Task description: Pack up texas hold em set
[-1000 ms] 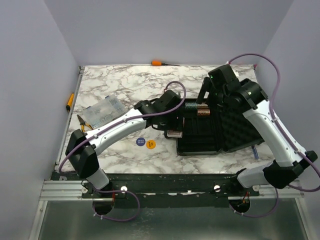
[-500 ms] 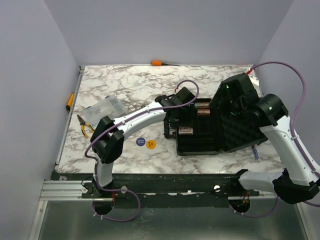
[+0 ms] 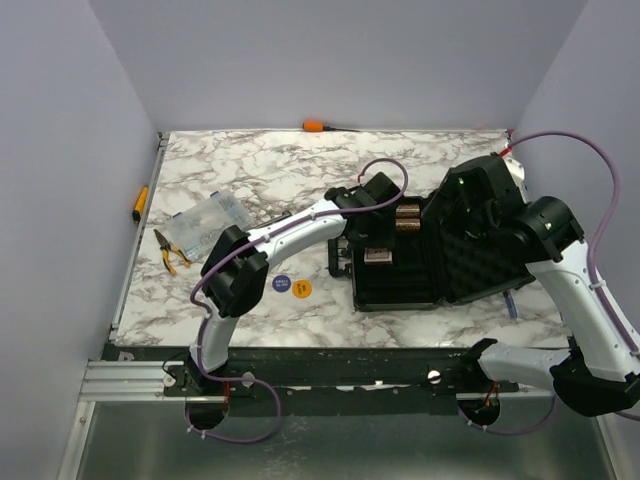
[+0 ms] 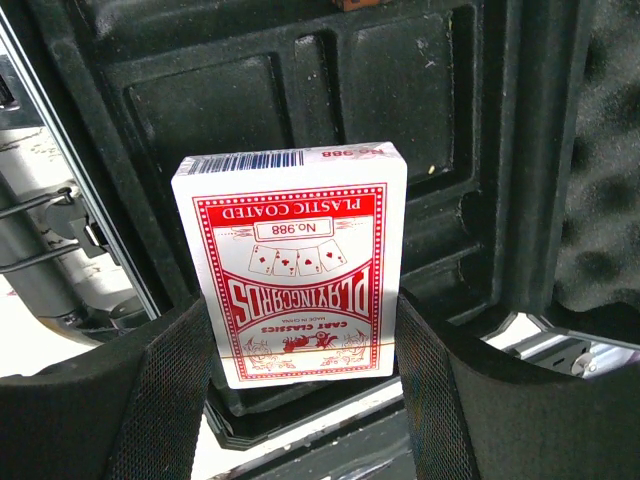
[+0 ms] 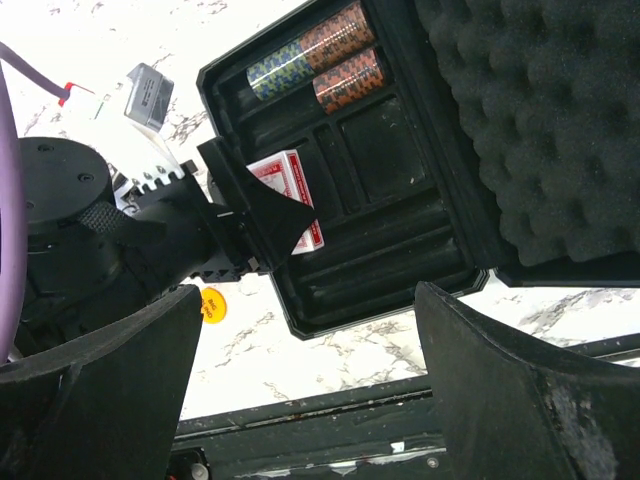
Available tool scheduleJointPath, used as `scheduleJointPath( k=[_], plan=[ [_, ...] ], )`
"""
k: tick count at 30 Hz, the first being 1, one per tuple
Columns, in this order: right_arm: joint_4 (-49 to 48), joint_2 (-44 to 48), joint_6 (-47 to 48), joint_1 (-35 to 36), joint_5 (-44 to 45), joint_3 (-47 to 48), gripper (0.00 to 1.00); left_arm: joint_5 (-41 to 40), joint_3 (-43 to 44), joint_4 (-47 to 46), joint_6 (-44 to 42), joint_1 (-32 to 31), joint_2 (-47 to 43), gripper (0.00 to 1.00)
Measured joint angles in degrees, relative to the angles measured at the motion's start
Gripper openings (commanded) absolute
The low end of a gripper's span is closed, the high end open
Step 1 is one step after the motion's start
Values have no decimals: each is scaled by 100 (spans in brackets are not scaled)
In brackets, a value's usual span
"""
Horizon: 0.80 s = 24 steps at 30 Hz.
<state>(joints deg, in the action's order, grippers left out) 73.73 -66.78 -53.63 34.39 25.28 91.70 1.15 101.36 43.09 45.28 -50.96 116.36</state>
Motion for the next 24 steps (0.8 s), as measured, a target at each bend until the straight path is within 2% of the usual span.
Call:
scheduleJointPath(
  k=[14, 24],
  plan=[
    [-7, -13, -13, 0, -7, -120, 90, -540, 684, 337, 103, 2, 573, 0],
    [-20, -46, 72, 0, -2, -129, 90, -935, 708, 516, 101, 2, 826, 0]
  ],
)
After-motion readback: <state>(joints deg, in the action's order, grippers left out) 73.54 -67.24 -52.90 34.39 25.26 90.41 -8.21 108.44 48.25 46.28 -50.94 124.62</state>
